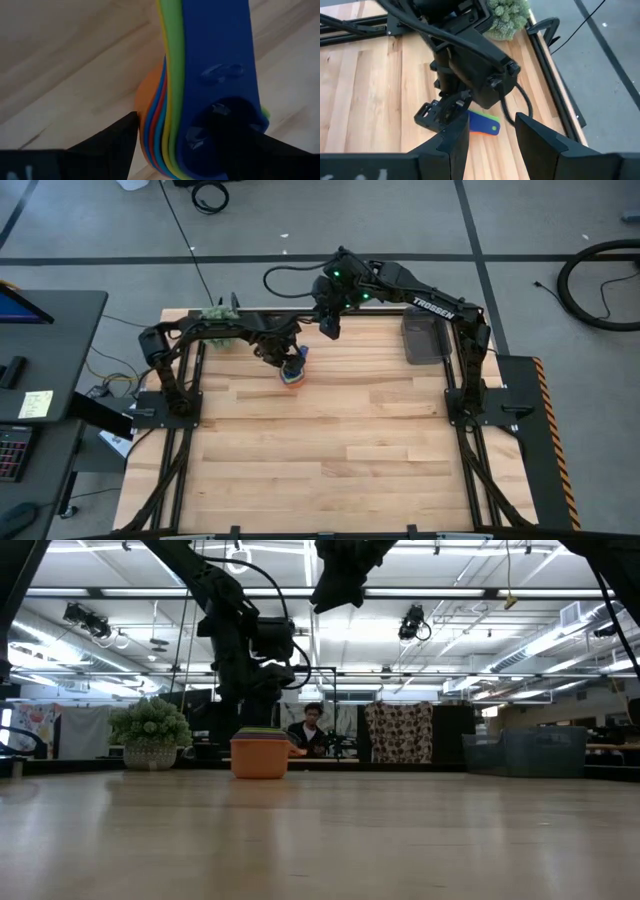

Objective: Nest measuring cups in basket
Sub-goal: Put the nested measuring cups into the black bin

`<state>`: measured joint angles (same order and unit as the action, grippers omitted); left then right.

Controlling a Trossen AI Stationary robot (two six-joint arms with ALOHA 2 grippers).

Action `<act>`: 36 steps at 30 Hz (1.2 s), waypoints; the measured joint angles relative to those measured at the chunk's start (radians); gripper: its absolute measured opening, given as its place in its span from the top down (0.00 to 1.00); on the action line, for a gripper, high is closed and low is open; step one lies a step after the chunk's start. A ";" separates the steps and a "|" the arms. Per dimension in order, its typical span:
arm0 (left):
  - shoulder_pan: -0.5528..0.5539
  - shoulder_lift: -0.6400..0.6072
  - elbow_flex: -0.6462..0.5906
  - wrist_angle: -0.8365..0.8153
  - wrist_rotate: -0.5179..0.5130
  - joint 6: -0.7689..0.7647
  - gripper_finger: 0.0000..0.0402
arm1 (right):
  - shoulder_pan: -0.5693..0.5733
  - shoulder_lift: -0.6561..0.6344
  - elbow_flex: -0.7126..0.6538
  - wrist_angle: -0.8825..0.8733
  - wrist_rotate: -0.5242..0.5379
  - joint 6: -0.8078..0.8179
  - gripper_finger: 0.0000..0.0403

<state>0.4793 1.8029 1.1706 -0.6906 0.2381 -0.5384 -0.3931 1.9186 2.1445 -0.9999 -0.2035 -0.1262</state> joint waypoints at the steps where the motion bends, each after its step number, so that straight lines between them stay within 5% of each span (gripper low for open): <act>1: -0.001 0.007 0.002 0.001 0.005 0.000 0.37 | 0.000 0.000 0.000 -0.005 0.000 0.000 0.59; 24: -0.013 0.012 0.001 0.015 0.017 -0.001 0.37 | 0.000 0.000 0.000 -0.022 0.000 0.004 0.59; 36: -0.012 0.012 0.000 0.014 0.017 -0.001 0.37 | 0.016 0.000 0.000 -0.357 -0.007 -0.086 0.59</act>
<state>0.4671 1.8153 1.1706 -0.6762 0.2546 -0.5395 -0.3774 1.9190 2.1445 -1.3569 -0.2108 -0.2123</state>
